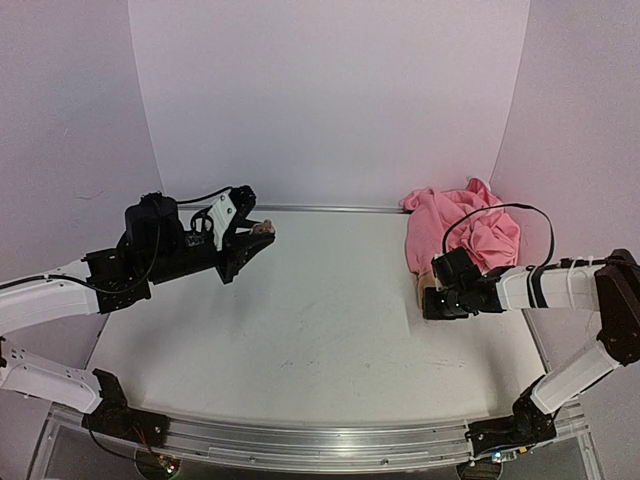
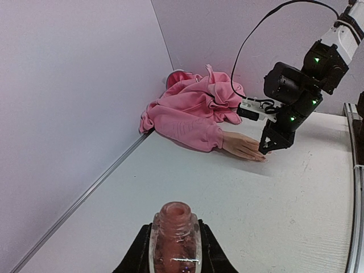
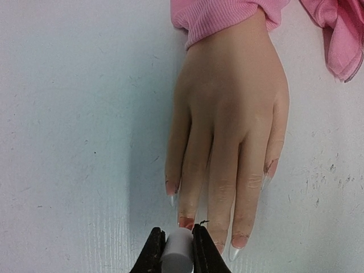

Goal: Paint the nails

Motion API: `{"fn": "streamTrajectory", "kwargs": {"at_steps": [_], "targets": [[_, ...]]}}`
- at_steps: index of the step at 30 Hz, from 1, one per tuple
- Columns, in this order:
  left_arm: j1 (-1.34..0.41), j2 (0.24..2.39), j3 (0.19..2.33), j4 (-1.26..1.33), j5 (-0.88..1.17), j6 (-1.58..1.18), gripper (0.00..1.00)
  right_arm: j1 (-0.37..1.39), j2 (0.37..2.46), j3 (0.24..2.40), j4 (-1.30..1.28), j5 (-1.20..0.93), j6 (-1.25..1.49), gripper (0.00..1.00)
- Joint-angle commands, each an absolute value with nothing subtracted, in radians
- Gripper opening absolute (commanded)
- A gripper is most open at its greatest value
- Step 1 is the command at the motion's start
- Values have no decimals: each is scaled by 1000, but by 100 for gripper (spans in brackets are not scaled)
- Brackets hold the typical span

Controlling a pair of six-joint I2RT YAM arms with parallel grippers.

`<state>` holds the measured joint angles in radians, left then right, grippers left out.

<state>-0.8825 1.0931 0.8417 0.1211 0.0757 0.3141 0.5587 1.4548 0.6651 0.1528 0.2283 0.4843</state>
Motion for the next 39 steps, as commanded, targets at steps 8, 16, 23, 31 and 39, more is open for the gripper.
{"fn": "streamTrajectory", "kwargs": {"at_steps": [8, 16, 23, 31, 39], "targets": [[-877, 1058, 844, 164, 79, 307, 0, 554, 1450, 672, 107, 232, 503, 0], [-877, 1057, 843, 164, 81, 303, 0, 554, 1445, 668, 103, 221, 504, 0], [-878, 1056, 843, 164, 83, 303, 0, 553, 1443, 664, 99, 208, 501, 0], [-877, 1055, 843, 164, 82, 303, 0, 554, 1437, 661, 95, 201, 505, 0], [-877, 1055, 842, 164, 84, 301, 0, 554, 1438, 662, 91, 201, 509, 0]]}}
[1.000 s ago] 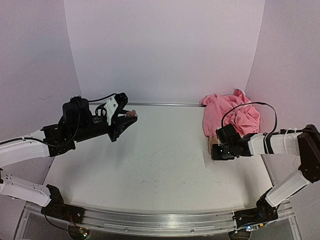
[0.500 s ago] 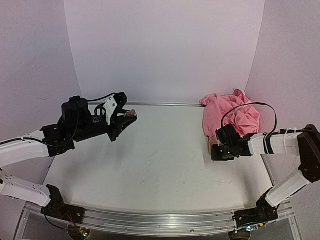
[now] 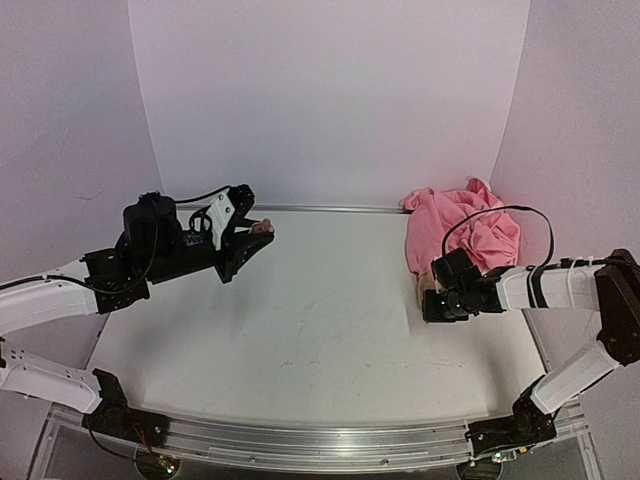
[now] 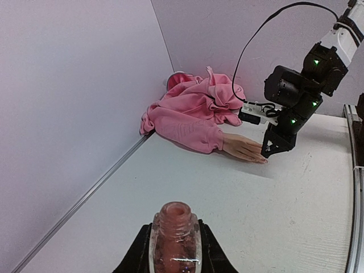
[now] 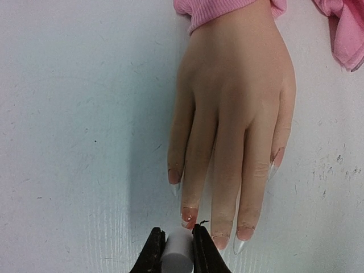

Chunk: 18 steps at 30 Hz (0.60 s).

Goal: Paint the nails

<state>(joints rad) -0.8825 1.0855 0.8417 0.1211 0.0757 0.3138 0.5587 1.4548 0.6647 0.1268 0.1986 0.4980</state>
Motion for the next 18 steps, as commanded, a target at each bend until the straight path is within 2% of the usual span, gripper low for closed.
{"fn": "streamTrajectory", "kwargs": {"at_steps": [1, 9, 18], "targets": [[-878, 1054, 843, 164, 84, 301, 0, 554, 1437, 661, 89, 201, 509, 0], [-877, 1055, 842, 164, 84, 301, 0, 554, 1416, 662, 84, 193, 510, 0], [-877, 1057, 845, 164, 87, 299, 0, 555, 1296, 640, 95, 209, 490, 0]]}}
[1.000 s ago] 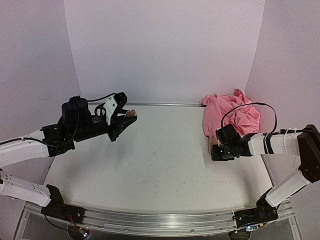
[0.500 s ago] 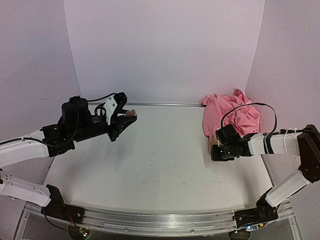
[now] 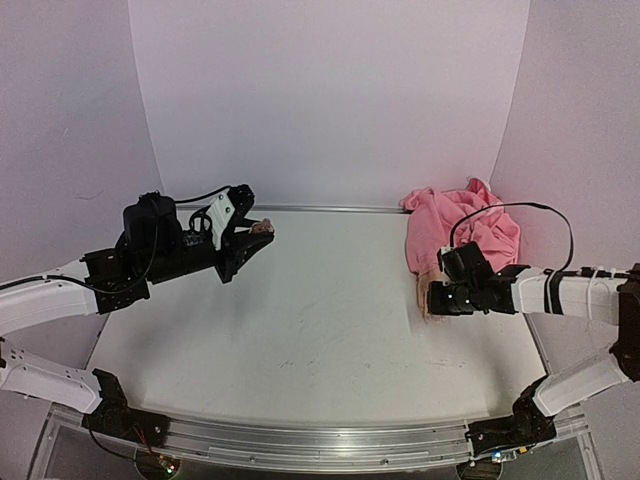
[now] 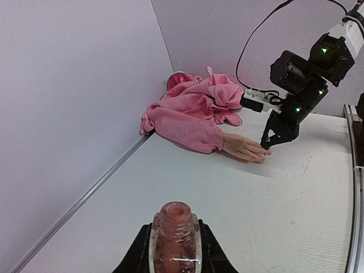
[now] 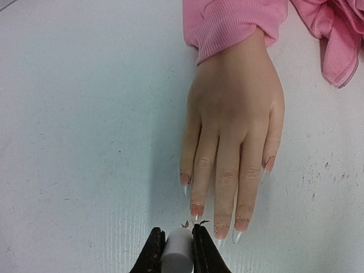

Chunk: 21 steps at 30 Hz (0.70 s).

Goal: Paint the nails

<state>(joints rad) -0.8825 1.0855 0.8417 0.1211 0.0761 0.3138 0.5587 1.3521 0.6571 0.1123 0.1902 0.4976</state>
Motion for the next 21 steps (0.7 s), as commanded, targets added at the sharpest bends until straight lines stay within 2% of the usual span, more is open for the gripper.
{"fn": "streamTrajectory", "kwargs": {"at_steps": [1, 21], "targets": [[-877, 1058, 845, 164, 87, 298, 0, 555, 1293, 641, 101, 222, 489, 0], [-877, 1053, 841, 164, 78, 307, 0, 553, 1413, 663, 155, 260, 494, 0]]}}
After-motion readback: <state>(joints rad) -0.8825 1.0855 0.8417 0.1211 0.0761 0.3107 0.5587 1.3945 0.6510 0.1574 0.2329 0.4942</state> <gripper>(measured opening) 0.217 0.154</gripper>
